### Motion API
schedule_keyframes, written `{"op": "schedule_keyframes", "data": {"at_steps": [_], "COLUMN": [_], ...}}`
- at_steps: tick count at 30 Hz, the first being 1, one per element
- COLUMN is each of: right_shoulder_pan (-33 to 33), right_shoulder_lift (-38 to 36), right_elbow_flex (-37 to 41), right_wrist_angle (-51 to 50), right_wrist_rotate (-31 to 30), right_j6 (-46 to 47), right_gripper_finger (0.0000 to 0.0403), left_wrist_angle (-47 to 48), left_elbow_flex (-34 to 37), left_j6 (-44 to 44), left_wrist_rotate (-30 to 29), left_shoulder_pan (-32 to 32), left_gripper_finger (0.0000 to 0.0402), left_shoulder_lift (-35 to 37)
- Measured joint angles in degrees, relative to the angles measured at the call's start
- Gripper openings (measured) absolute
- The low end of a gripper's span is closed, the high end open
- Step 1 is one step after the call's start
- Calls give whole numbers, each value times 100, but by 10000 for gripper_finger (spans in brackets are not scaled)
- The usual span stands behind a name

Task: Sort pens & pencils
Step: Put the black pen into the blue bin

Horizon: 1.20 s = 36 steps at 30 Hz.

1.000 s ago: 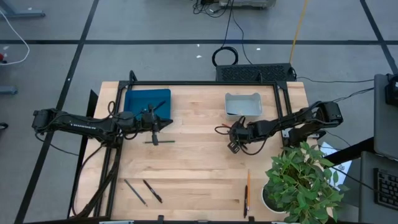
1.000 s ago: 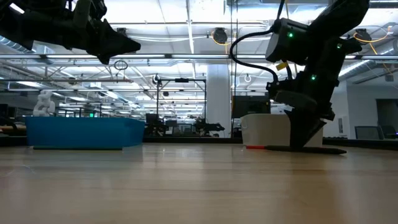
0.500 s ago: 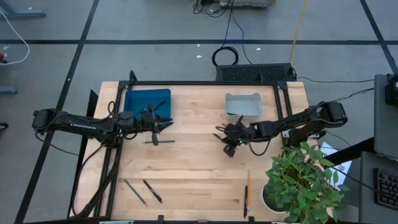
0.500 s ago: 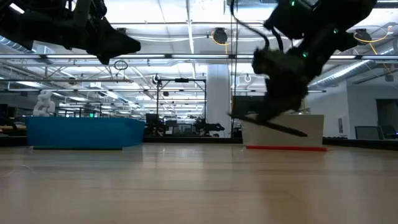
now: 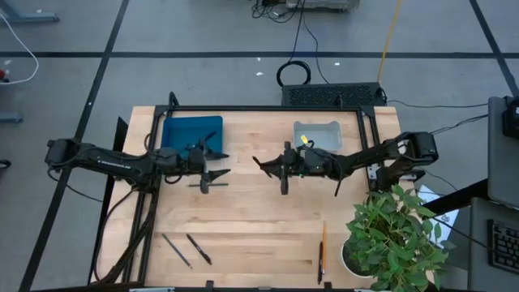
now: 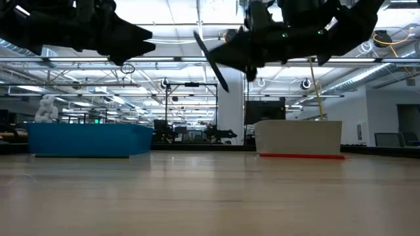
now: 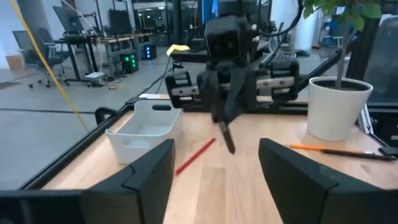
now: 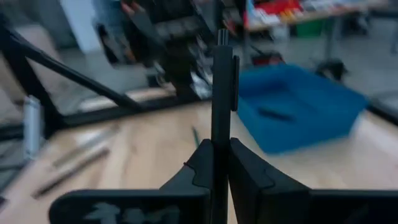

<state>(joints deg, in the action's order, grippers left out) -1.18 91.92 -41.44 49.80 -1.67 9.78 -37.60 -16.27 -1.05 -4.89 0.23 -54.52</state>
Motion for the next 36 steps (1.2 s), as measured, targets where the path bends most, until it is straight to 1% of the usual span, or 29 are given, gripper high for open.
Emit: {"op": "schedule_keyframes", "data": {"at_steps": [2, 4, 7, 11, 15, 20, 22, 25, 29, 32, 36], "right_shoulder_pan": [-32, -33, -33, -33, -36, -16, 11, 53, 52, 52, 52], "right_shoulder_lift": [93, 220, 430, 604, 756, 898, 927, 919, 918, 918, 918], "right_elbow_flex": [-4, -4, -4, -4, -17, -170, -200, -200, -200, -200, -200], "right_wrist_angle": [306, 578, 925, 1201, 1583, 1459, 1412, 1434, 1465, 1468, 1469], "right_wrist_rotate": [192, 203, 212, 222, 494, 508, 526, 647, 651, 650, 651], "right_j6": [-91, -173, -285, -363, -405, -489, -545, -598, -601, -601, -601], "right_gripper_finger": [14, 14, 14, 14, 14, 14, 14, 14, 14, 14, 14], "left_wrist_angle": [-554, -1162, -1821, -2345, -2376, -2270, -2254, -2150, -2209, -2233, -2215], "left_elbow_flex": [1, 0, 0, -12, -304, -779, -902, -955, -981, -981, -980], "left_j6": [-53, -119, -189, -189, -160, -157, -153, -121, -75, -73, -56], "left_wrist_rotate": [0, 66, 311, 455, 456, 490, 487, 487, 584, 640, 643], "left_shoulder_pan": [0, 0, 0, 5, 17, -2, -2, 0, 0, -2, -4], "left_gripper_finger": [249, 248, 240, 226, 213, 208, 208, 209, 202, 184, 136], "left_shoulder_lift": [-335, -661, -1094, -1577, -2022, -2540, -2624, -2693, -2683, -2687, -2685]}}
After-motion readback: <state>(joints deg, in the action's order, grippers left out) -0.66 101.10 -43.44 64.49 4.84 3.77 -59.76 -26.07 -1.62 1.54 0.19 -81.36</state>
